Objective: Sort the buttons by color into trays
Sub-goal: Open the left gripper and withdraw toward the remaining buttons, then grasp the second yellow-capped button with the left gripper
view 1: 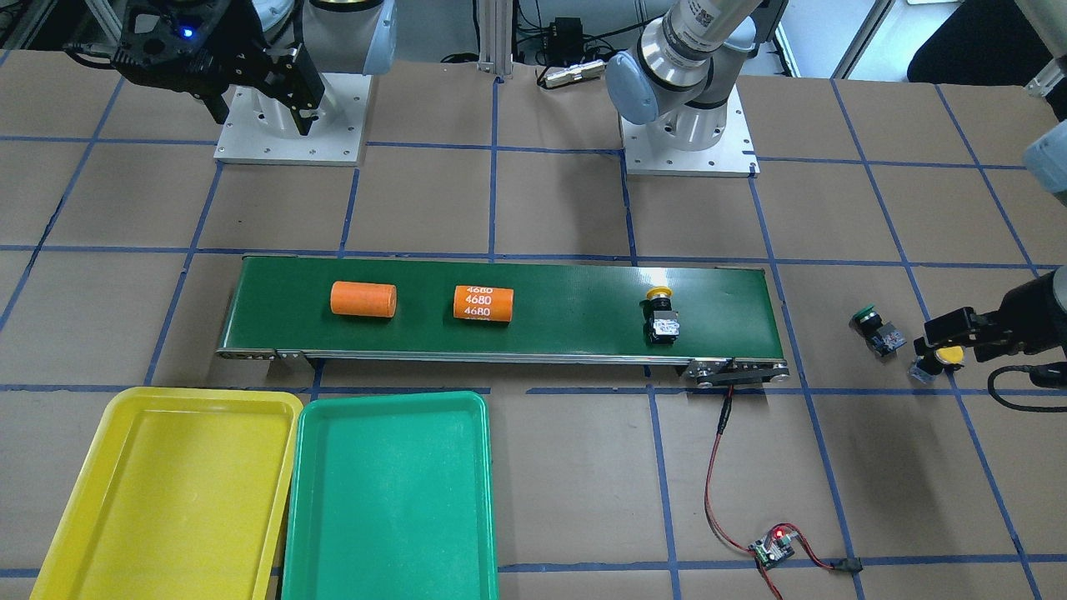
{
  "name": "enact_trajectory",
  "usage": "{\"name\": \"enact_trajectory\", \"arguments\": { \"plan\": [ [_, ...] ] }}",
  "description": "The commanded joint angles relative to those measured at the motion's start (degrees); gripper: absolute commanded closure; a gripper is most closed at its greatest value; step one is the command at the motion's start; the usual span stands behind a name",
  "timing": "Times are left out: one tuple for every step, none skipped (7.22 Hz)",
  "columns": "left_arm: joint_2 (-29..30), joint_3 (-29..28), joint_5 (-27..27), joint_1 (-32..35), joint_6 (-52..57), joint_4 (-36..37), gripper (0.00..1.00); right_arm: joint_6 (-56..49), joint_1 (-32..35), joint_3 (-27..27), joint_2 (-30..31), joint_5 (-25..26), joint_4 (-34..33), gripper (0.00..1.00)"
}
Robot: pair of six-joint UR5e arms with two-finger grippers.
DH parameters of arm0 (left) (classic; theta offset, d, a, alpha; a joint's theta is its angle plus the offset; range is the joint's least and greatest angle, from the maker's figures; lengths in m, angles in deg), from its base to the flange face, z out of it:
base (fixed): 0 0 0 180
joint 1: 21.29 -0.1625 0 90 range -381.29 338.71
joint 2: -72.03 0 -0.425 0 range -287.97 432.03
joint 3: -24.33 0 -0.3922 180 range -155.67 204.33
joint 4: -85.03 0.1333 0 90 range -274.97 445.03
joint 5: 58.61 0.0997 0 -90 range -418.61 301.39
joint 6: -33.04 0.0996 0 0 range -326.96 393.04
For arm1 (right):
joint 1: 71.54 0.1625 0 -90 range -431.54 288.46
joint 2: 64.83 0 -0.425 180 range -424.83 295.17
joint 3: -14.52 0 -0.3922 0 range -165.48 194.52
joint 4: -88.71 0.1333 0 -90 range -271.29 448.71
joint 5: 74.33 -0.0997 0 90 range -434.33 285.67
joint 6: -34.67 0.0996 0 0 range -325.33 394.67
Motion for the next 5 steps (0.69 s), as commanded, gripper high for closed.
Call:
{"name": "enact_trajectory", "arguments": {
  "plan": [
    [3.4, -0.3, 1.6, -3.6, 6.7, 0.5, 0.00, 0.0, 0.0, 0.0, 0.0, 0.0, 0.0, 0.00],
    [3.6, -0.3, 4.1, -3.6, 9.4, 0.7, 0.00, 0.0, 0.0, 0.1, 0.0, 0.1, 0.0, 0.00],
    [3.7, 0.3, 4.6, -3.6, 9.5, 0.5, 0.00, 0.0, 0.0, 0.1, 0.0, 0.1, 0.0, 0.00],
    [3.6, 2.9, 4.6, -3.6, 9.4, 1.4, 0.00, 0.0, 0.0, 0.2, 0.0, -0.1, 0.0, 0.00],
    [3.6, 5.6, 4.6, -3.7, 10.2, 9.8, 0.00, 0.0, 0.0, 0.4, 0.0, 0.1, 0.0, 0.00]
  ]
}}
